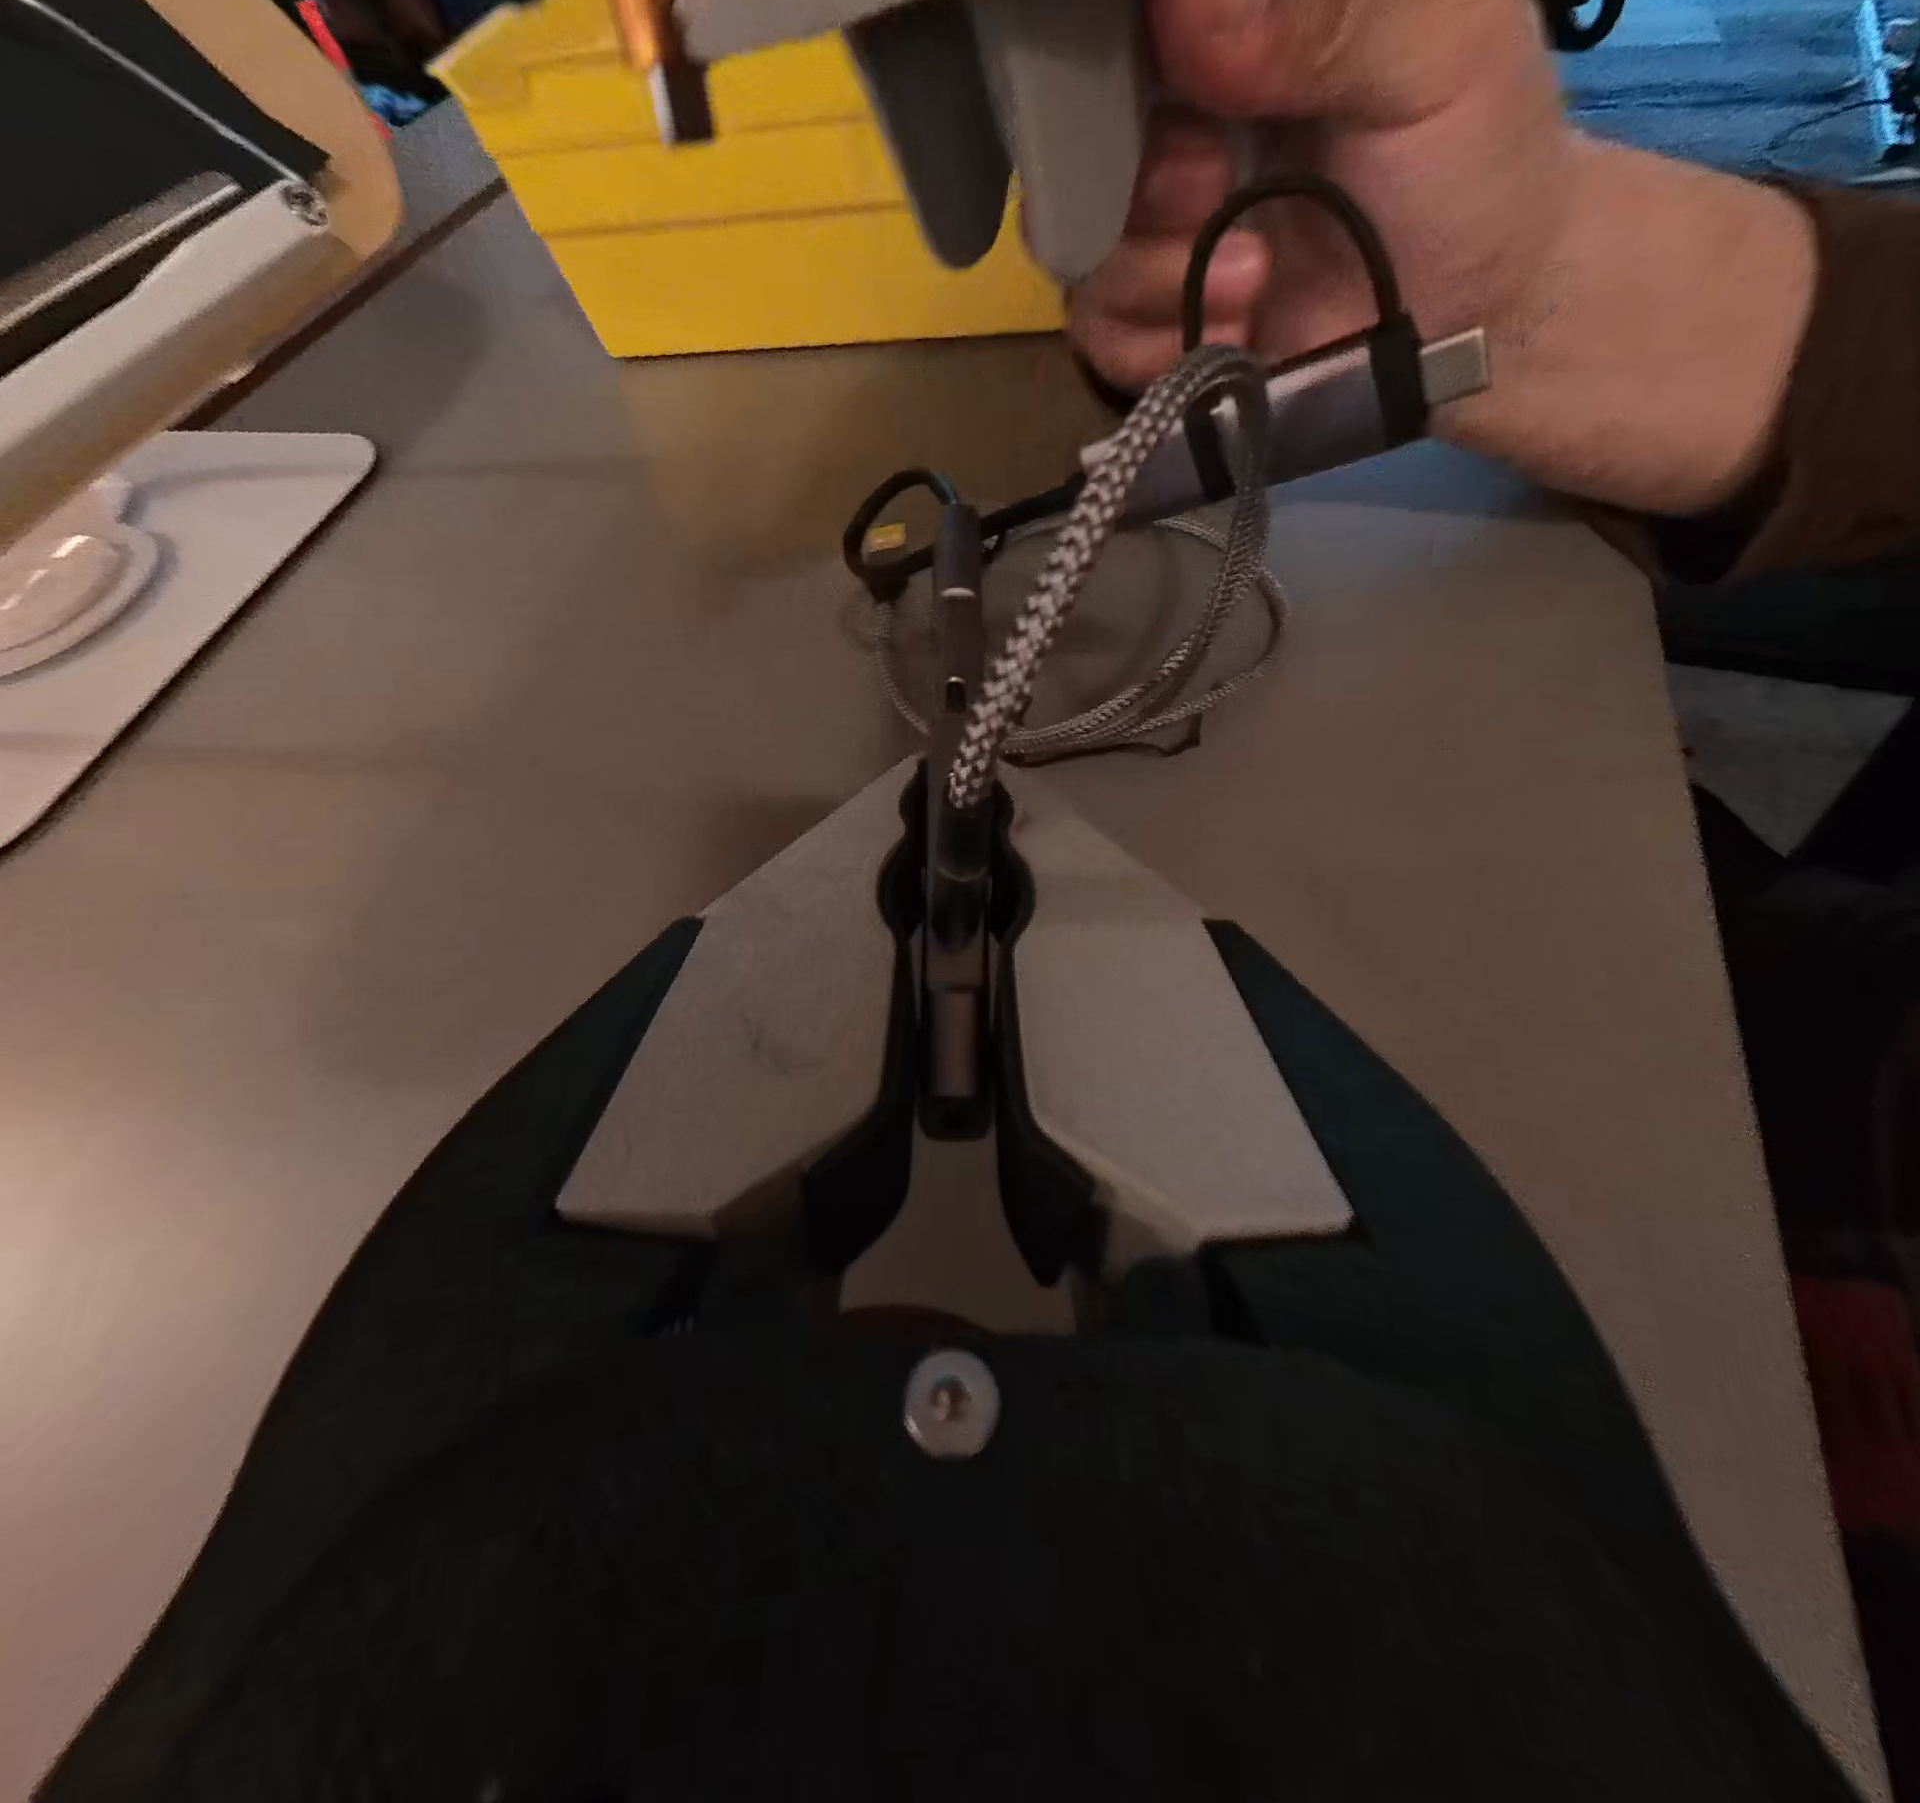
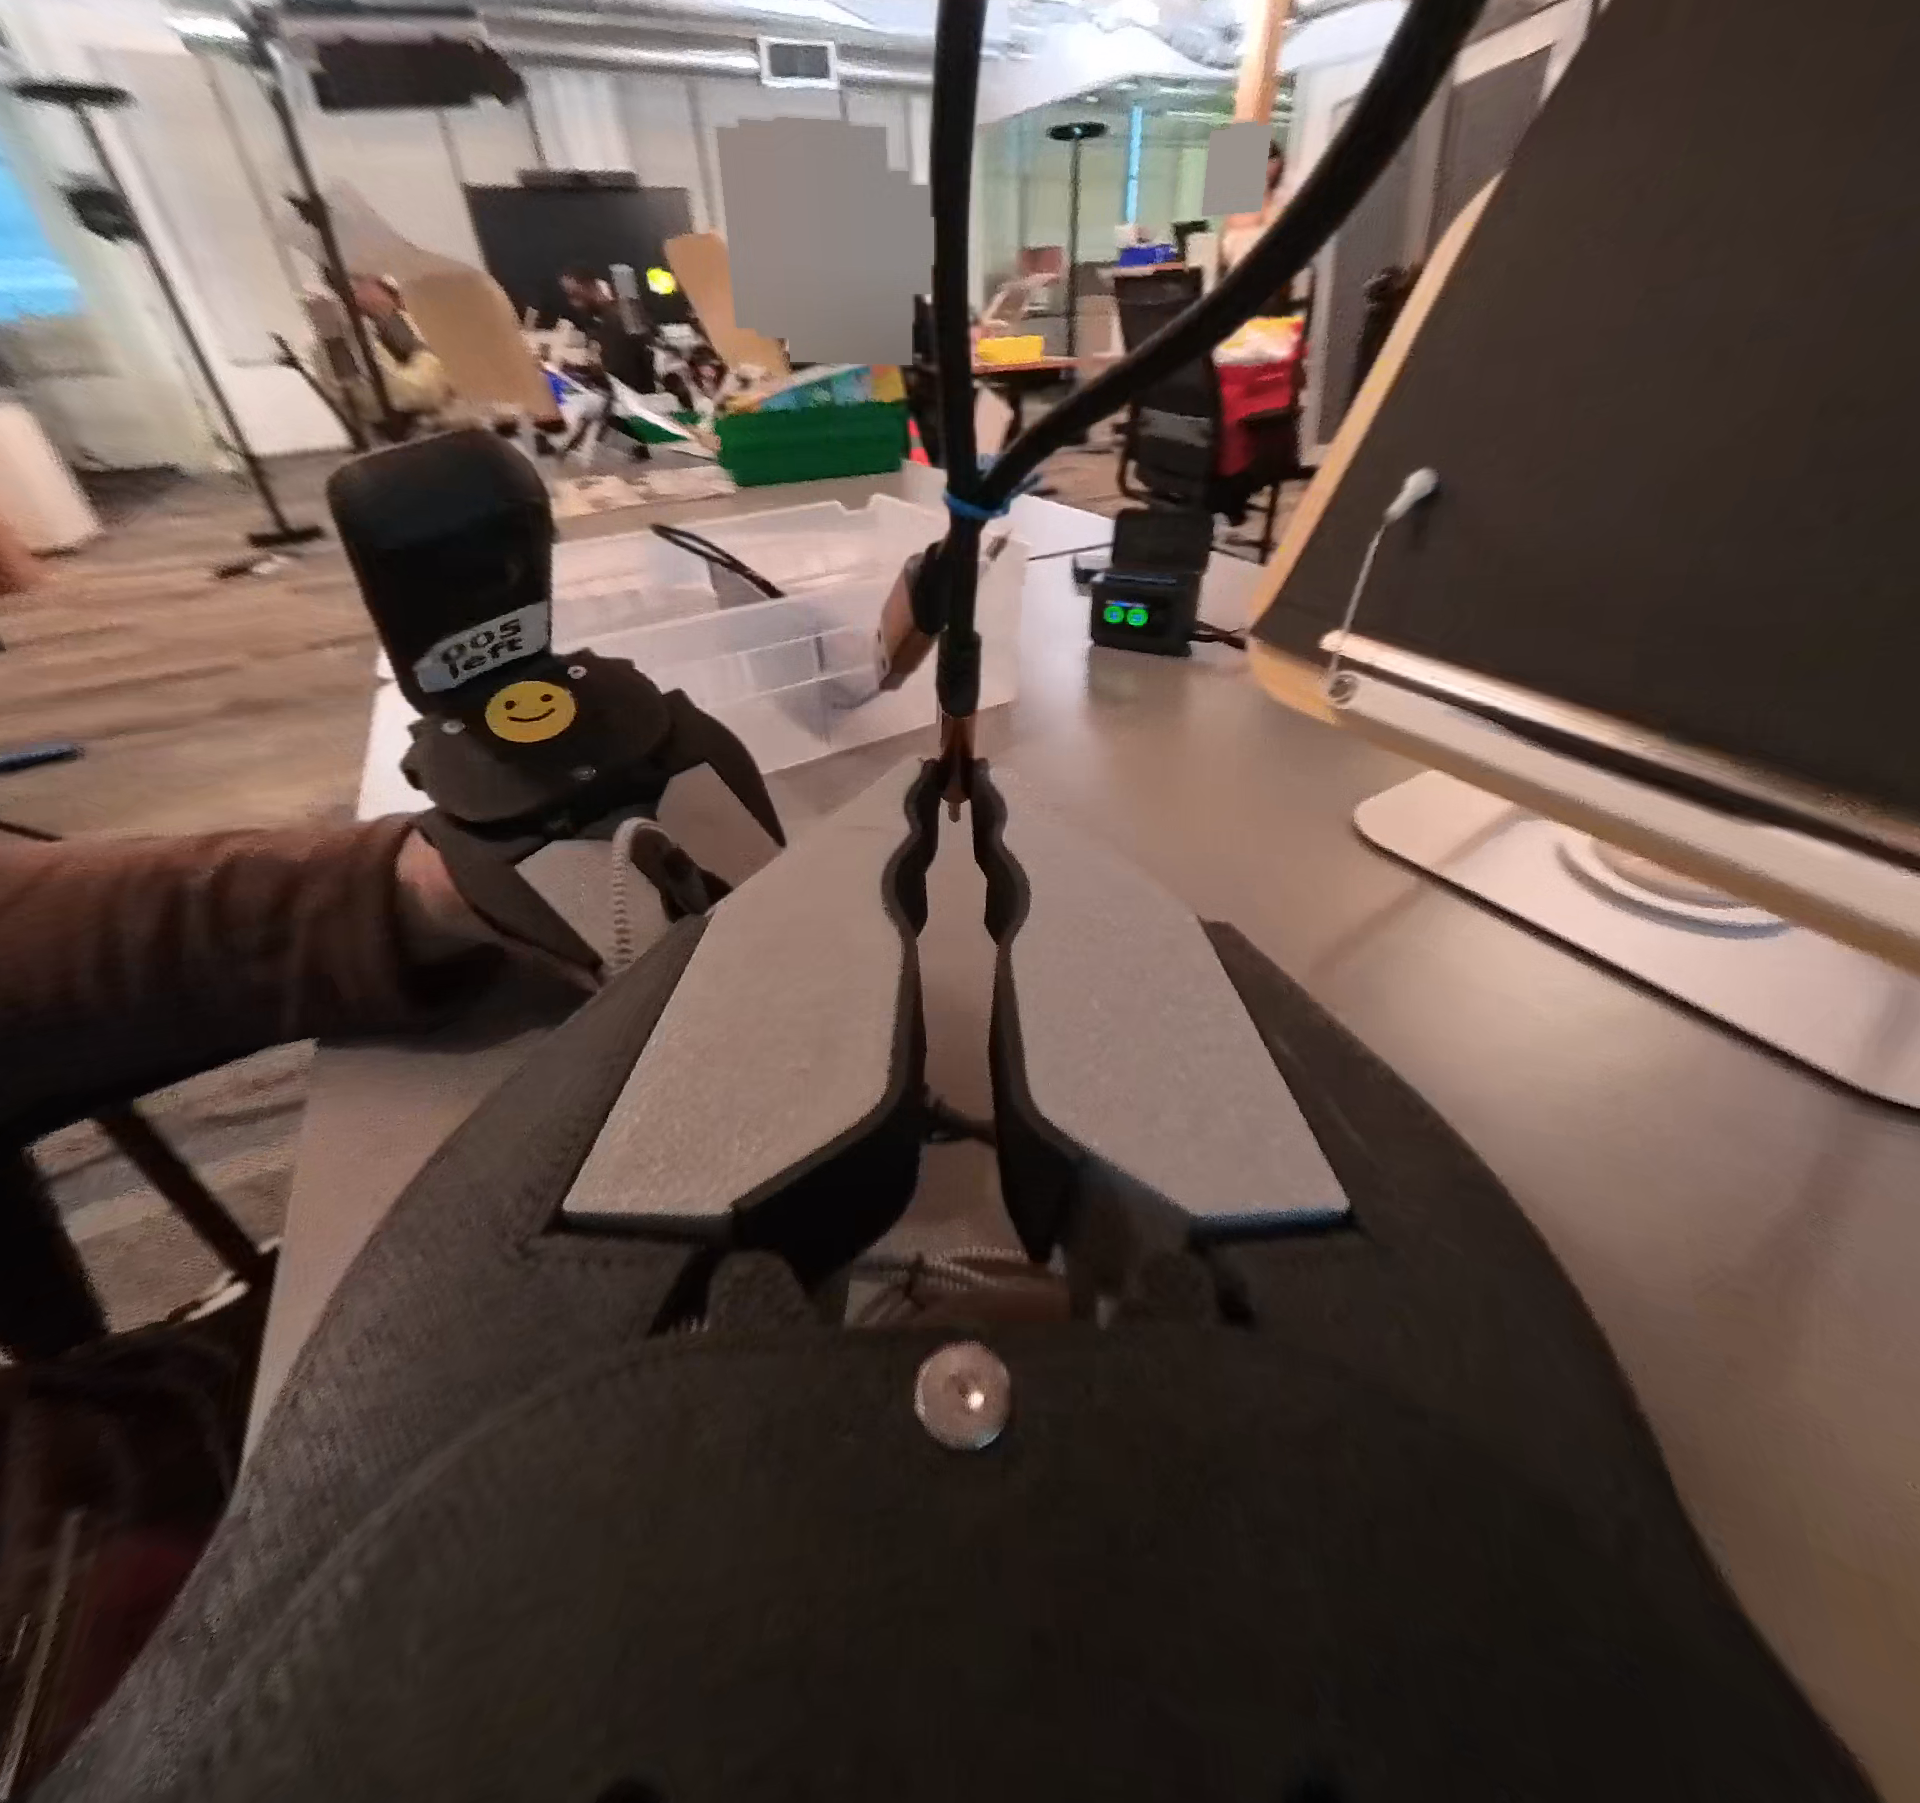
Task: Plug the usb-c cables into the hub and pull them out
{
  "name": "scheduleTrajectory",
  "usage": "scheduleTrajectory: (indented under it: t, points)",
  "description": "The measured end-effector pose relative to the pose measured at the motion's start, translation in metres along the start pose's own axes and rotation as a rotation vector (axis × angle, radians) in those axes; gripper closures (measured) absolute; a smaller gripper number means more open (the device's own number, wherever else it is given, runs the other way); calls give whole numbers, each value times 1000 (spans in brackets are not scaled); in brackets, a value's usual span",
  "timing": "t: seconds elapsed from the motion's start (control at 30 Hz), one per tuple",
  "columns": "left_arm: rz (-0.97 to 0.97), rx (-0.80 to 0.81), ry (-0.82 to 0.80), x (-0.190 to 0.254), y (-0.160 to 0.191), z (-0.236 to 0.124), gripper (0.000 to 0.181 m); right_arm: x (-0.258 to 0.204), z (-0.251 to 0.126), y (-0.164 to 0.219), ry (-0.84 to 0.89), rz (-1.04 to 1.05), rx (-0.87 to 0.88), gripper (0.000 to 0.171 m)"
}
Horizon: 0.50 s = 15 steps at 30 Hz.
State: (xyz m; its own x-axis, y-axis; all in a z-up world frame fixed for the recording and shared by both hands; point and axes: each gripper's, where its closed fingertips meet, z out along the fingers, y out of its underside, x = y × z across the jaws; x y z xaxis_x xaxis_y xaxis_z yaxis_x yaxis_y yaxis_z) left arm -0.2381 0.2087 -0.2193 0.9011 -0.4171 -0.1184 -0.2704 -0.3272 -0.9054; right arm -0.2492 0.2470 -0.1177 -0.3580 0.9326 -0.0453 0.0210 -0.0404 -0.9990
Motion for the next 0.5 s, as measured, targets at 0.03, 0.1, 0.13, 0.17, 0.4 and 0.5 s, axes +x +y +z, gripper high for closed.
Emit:
scheduleTrajectory:
  t: [0.03,0.1,0.13,0.17,0.4,0.5]
  points:
    - [-4,5,-19,-4,0,-1,175,-1,-5,-6,25,-23,-10,168]
    - [-5,13,-47,-9,-2,-2,175,-2,-20,-21,75,-80,-39,168]
    - [-1,16,-67,-11,-3,-3,175,-1,-31,-32,105,-115,-54,169]
    - [9,14,-90,-14,-3,-3,175,2,-43,-43,143,-153,-73,169]
    - [17,47,-176,-25,-13,-10,176,84,-182,-76,563,-376,-452,168]
    - [11,68,-176,-25,-18,-13,176,125,-243,-42,693,-391,-761,167]
